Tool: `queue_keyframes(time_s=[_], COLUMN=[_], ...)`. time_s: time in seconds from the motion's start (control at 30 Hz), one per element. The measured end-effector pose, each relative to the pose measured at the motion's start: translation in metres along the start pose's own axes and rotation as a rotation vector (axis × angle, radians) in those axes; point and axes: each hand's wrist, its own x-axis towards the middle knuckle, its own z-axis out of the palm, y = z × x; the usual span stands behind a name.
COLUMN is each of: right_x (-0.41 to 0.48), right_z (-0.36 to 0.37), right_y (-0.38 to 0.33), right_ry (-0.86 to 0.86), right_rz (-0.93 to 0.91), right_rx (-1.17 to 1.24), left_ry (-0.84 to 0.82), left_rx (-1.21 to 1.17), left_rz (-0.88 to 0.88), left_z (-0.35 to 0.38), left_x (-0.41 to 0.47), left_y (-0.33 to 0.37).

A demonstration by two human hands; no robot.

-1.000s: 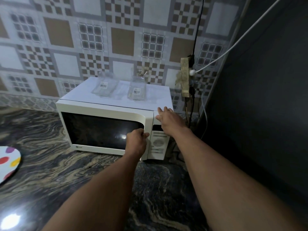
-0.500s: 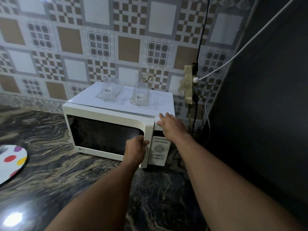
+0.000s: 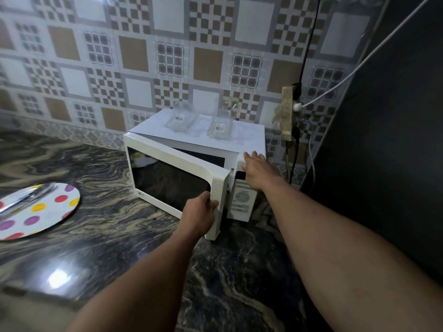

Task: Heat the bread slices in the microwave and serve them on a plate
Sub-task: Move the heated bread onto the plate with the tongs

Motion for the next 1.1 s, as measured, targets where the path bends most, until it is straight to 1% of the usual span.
queue_keyframes(time_s=[0.1, 0.17, 0.3, 0.37, 0.4, 0.53, 0.67, 0.77, 0.93, 1.1], right_x=[-0.006, -0.009, -0.013, -0.015, -0.016, -0.016, -0.02, -0.021, -0.025, -0.038], right_z=[-0.002, -0.002, -0.006, -0.009, -0.01, -0.016, -0.02, -0.019, -0.011, -0.007], right_y=[-0.005, -0.012, -0.031, -0.043, -0.051, -0.085, -0.116, -0.137, -0.175, -0.21], right_ry=[0.001, -0.006, 0.01, 0.021, 0.025, -0.005, -0.037, -0.094, -0.177, -0.211], right_rz=[0.006, -0.011, -0.09, -0.136, -0.157, -0.26, -0.353, -0.399, -0.515, -0.646], right_rx=[0.001, 0.01, 0.032, 0.043, 0.051, 0.127, 0.239, 0.336, 0.281, 0.061], left_ry=[0.018, 0.08, 0.383, 0.465, 0.465, 0.376, 0.391, 0.36, 0.342, 0.337], left_rx=[0.017, 0.034, -0.039, -0.06, -0.045, 0.042, 0.155, 0.099, 0.1, 0.135], left_rz=[0.008, 0.004, -0.06, -0.098, -0.107, -0.149, -0.125, -0.14, -0.147, -0.192], left_z=[-0.013, -0.02, -0.035, -0.043, -0.047, -0.059, -0.067, -0.08, -0.114, -0.145], left_x=[-0.018, -0.028, -0.039, -0.038, -0.038, -0.042, -0.051, -0.062, -0.082, -0.095], left_y=[-0.003, -0.004, 0.011, 0.023, 0.03, 0.044, 0.037, 0.03, 0.014, -0.005])
